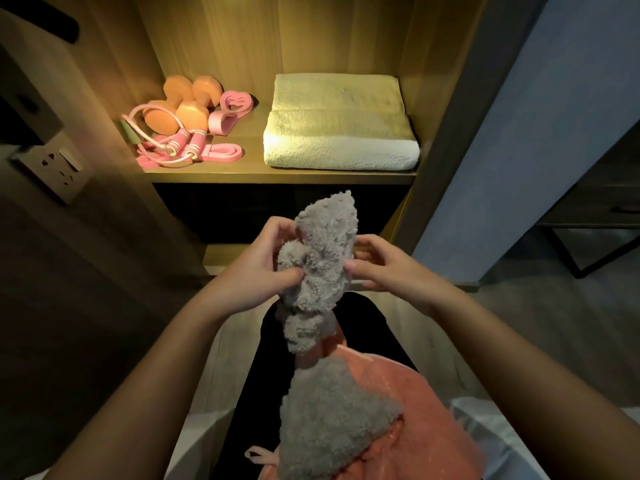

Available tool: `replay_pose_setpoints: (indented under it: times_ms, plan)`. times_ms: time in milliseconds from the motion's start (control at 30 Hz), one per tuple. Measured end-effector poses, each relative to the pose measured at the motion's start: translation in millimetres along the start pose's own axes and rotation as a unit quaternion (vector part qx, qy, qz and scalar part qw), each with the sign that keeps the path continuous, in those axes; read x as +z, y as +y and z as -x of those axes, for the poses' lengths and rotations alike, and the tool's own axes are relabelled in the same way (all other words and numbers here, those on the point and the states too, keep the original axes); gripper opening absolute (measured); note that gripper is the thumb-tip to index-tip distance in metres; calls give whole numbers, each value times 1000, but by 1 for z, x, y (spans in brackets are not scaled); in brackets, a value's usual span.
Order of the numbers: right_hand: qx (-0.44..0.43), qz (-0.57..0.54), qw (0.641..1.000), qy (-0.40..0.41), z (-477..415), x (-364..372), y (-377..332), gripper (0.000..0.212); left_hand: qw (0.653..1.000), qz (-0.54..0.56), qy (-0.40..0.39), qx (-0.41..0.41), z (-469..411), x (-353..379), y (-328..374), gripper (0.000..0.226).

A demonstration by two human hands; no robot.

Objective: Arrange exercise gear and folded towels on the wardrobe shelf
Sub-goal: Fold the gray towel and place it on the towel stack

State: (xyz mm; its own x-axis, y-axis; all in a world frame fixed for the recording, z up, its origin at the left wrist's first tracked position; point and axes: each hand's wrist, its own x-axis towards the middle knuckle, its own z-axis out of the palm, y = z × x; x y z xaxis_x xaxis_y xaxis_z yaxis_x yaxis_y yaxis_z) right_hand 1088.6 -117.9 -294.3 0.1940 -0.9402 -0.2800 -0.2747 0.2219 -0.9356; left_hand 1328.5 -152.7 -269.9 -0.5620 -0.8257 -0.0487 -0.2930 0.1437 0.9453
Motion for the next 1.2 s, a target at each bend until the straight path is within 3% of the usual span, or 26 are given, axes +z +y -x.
replay_pose_setpoints:
  times_ms: [67,100,233,300,400,467,600,667,800,900,967,1033,1133,1200]
  plan:
    - [-51,-51,997,32,-8,2,-9,8,1000,10,-24,-16,-4,-3,8,69]
    - [-81,-53,994,54,-12,3,-14,8,999,3,-28,-20,-6,-5,12,70]
    - [-142,-32,983,113,-23,-2,-34,19,993,-93,62,-28,-18,-13,17,36]
    - [-156,-17,978,138,-29,-10,-41,19,986,-123,106,-30,-27,-18,16,33]
    - [-181,16,972,147,-41,-18,-53,13,988,-81,128,-28,-38,-25,18,36]
    - [-197,26,971,129,-50,-23,-61,3,989,-57,136,-21,-48,-31,18,21]
    - [-213,122,962,120,-68,-38,-73,34,982,-93,164,19,-66,-41,20,14]
    - [-210,179,955,112,-77,-45,-79,28,975,-143,163,47,-75,-47,19,15]
    - [-207,233,946,85,-94,-53,-86,17,968,-207,126,68,-94,-60,24,37]
    - [-153,219,962,49,-101,-56,-88,60,965,-233,83,92,-104,-63,30,47]
    - [-150,205,967,9,-105,-57,-89,66,963,-245,57,95,-111,-65,33,44]
    - [-159,215,964,-8,-108,-57,-88,43,962,-256,39,89,-116,-68,34,30]
    - [-177,202,963,29,-111,-57,-86,4,960,-267,32,80,-123,-74,33,5]
    - [-168,179,966,74,-113,-61,-85,10,960,-272,-5,69,-125,-80,31,7]
